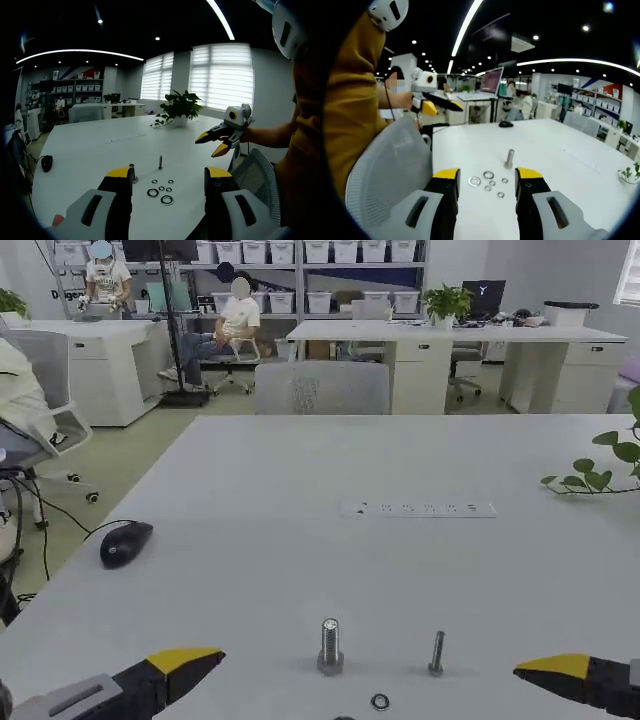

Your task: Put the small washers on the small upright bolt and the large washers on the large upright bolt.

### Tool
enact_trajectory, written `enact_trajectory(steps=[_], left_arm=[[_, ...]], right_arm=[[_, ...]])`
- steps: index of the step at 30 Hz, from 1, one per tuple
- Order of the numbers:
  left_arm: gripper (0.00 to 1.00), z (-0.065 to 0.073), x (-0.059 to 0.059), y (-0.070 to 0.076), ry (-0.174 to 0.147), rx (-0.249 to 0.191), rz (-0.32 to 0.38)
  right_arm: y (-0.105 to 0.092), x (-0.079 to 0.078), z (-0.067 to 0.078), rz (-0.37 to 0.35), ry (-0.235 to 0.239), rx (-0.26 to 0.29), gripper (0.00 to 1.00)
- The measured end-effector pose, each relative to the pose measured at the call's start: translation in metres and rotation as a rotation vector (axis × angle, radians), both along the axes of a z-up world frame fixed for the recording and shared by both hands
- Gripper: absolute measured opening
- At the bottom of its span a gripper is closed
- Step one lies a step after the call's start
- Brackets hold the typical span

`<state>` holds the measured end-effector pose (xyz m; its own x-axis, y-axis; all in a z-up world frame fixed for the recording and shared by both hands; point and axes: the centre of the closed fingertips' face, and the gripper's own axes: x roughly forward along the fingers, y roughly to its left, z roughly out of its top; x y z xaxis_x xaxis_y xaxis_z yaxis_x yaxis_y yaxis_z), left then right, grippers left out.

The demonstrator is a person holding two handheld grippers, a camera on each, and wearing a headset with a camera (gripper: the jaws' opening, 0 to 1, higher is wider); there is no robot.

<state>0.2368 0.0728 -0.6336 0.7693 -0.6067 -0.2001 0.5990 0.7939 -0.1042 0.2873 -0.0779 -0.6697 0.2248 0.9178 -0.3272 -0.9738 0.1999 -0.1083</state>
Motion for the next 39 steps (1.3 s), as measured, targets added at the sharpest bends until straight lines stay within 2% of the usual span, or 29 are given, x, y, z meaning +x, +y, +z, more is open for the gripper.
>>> enact_trajectory(steps=[39], left_arm=[[0.57,-0.0036,0.0043,-0.0008,0.013,0.001,0.004]], right_arm=[[-0.0012,0.0061,-0.0093,0.017,0.006,-0.03,0.44]])
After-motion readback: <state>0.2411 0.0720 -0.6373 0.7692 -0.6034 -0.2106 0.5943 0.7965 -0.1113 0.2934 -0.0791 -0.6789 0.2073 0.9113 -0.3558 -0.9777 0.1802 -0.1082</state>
